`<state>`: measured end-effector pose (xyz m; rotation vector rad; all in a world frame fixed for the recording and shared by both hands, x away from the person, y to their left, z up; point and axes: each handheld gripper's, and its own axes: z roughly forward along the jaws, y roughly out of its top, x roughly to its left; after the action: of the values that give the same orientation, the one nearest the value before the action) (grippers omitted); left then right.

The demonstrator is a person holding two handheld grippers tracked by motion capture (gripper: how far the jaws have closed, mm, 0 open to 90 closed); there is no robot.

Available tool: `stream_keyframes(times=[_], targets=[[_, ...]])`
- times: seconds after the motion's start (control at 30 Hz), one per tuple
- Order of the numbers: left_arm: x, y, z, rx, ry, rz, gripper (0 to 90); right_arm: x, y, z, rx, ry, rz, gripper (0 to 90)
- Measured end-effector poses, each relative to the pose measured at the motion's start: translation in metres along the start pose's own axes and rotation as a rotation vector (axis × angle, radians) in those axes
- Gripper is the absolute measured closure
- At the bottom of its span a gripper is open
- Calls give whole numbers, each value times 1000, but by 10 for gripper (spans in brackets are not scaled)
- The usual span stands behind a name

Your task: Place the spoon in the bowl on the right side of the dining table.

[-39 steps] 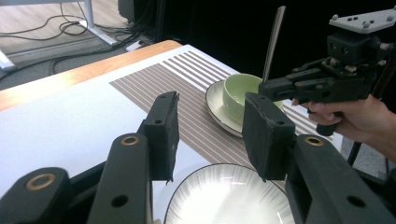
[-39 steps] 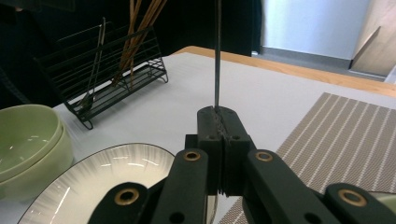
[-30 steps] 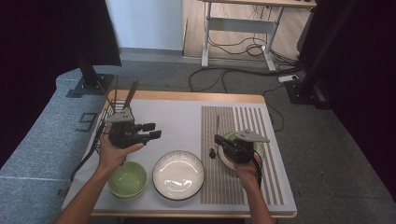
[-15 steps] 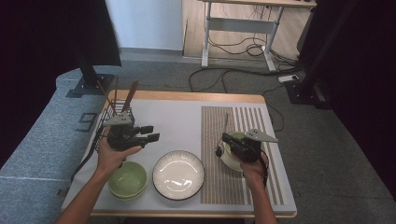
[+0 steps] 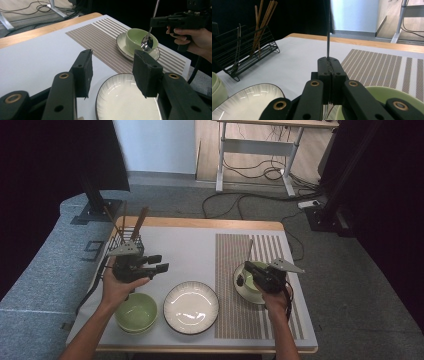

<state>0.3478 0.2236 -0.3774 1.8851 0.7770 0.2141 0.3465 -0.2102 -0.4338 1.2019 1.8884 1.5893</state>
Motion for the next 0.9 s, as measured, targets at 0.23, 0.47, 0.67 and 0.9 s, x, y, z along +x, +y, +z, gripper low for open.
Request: stream_keyframes(times=[0.23, 0.47, 0.67, 0.9], targets=[[2, -3, 1, 4, -1, -4, 506, -5, 0, -3, -15, -20, 10, 893], [2, -4, 1, 5, -2, -7, 507, -13, -1, -7, -28, -48, 24, 893], [2, -5, 1, 7, -3, -8, 506, -18, -3, -10, -36, -70, 40, 893], [2, -5, 2, 11, -4, -5, 507, -22, -3, -12, -49, -82, 45, 893]])
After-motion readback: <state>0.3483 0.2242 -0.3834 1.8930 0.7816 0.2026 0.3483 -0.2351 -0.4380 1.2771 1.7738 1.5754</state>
